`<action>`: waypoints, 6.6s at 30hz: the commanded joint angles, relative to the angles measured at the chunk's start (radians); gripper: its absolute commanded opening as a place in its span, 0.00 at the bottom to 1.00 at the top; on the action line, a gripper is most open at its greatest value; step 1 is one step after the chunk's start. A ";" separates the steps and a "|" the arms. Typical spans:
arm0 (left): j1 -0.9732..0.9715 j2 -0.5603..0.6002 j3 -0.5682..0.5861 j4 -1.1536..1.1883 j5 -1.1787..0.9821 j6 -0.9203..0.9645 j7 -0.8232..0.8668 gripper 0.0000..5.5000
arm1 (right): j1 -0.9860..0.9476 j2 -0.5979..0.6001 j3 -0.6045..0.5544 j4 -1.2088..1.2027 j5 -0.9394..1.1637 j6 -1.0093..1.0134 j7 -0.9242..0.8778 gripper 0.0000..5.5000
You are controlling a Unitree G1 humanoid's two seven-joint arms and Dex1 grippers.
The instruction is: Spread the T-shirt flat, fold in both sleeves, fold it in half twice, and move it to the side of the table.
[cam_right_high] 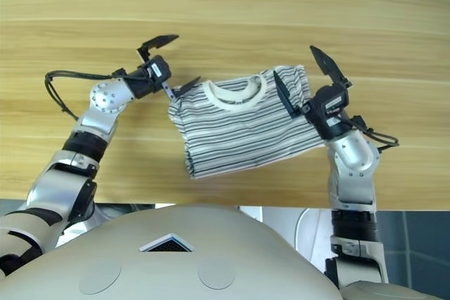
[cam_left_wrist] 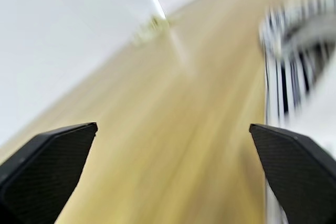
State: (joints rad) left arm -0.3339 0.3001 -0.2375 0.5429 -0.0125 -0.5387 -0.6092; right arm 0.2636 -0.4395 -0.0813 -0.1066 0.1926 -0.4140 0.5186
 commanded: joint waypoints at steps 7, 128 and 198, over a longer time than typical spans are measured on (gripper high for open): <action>0.043 -0.110 0.056 -0.254 -0.088 0.210 0.096 0.98 | -0.005 0.005 -0.002 0.048 -0.026 -0.015 0.000 0.70; 1.045 0.649 0.246 -0.882 0.601 -0.030 0.200 0.84 | 0.386 -0.445 0.180 -0.110 -0.711 -0.238 -0.129 0.70; 0.716 0.384 -0.079 -0.861 0.053 0.030 0.051 0.00 | 0.261 -0.439 0.138 -0.115 -0.225 -0.271 0.020 0.03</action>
State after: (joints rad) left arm 0.4731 0.7532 -0.3011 -0.3592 0.0713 -0.5644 -0.5601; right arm 0.6008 -0.9168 0.0416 -0.2495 -0.0722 -0.7183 0.5293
